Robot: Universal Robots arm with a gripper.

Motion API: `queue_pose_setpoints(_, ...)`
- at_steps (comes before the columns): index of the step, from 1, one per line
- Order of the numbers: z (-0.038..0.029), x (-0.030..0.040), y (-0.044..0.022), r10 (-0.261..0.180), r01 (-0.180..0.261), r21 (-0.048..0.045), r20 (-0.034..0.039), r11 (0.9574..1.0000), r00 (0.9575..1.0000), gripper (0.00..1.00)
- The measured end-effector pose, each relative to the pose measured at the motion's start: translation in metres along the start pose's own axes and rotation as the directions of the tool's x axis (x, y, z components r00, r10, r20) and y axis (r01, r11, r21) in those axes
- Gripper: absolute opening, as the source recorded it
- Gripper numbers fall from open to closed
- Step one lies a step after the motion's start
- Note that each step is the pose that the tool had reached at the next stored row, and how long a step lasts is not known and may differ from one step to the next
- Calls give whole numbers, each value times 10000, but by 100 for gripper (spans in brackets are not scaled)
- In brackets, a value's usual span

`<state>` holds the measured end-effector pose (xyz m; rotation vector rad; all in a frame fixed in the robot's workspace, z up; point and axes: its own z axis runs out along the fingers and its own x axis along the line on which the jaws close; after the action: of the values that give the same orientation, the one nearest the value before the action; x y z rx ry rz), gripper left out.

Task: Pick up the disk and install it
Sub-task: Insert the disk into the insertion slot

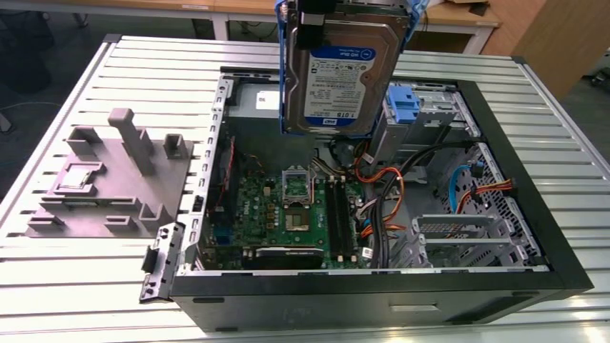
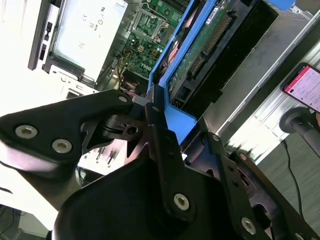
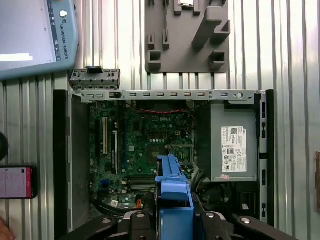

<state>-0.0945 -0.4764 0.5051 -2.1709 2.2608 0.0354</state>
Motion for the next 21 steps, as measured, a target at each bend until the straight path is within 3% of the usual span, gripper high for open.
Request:
queue_pose_setpoints(9, 1, 7, -48, 0, 0, 0, -1, 10000, 10000, 36)
queue_pose_setpoints(15, 9, 6, -189, 0, 0, 0, -1, 10000, 10000, 36)
queue_pose_setpoints(21, 31, 7, -260, 0, 0, 0, 0, 10000, 10000, 36)
